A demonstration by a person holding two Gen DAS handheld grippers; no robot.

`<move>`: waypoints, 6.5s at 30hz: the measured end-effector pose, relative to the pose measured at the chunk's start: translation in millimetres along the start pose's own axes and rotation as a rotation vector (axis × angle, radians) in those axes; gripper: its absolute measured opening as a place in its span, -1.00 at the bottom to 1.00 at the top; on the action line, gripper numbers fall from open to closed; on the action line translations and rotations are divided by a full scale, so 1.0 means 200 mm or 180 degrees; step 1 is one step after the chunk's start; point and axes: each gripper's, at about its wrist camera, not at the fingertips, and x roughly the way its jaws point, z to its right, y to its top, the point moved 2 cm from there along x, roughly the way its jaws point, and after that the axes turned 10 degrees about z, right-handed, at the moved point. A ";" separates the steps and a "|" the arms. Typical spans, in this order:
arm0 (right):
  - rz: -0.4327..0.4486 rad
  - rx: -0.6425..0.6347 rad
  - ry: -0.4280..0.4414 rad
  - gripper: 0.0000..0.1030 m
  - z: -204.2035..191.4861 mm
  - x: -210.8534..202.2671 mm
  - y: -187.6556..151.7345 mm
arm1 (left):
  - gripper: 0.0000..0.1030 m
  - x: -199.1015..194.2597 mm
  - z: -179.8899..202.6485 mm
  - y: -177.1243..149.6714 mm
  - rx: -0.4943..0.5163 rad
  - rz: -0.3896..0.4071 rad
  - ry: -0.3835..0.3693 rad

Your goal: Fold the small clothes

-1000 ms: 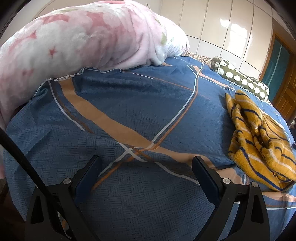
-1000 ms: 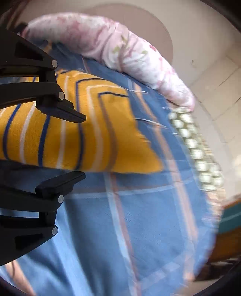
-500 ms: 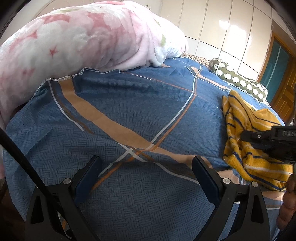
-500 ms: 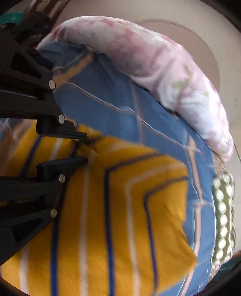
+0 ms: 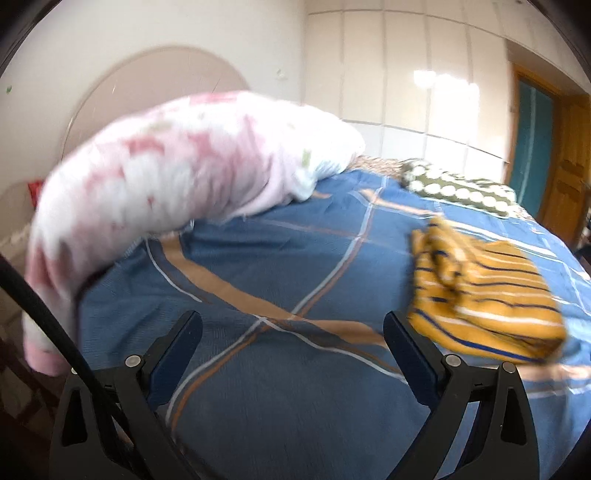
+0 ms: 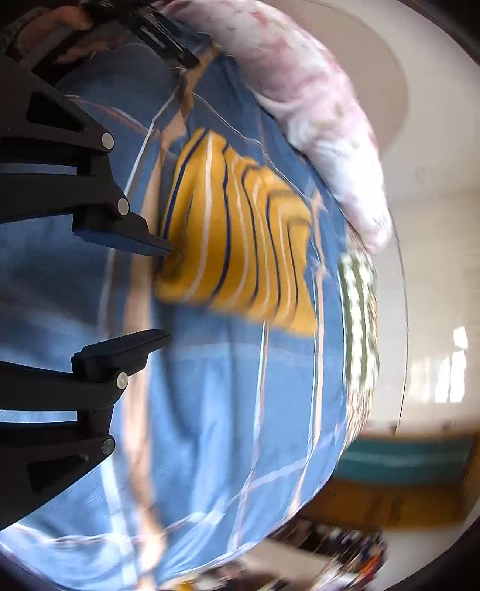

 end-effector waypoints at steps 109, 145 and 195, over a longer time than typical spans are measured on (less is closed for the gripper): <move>-0.0243 -0.0718 0.0545 0.26 -0.80 0.61 0.29 | 1.00 -0.16 0.14 -0.38 0.0324 -0.0807 -0.0886; -0.0095 -0.0509 -0.0303 0.51 -0.08 -0.05 -0.39 | 1.00 -0.38 0.53 -0.35 0.1218 -0.0817 -0.0651; -0.0234 -0.0558 -0.0380 0.54 -0.08 0.01 -0.44 | 1.00 -0.32 0.53 -0.48 0.1224 -0.1166 -0.0725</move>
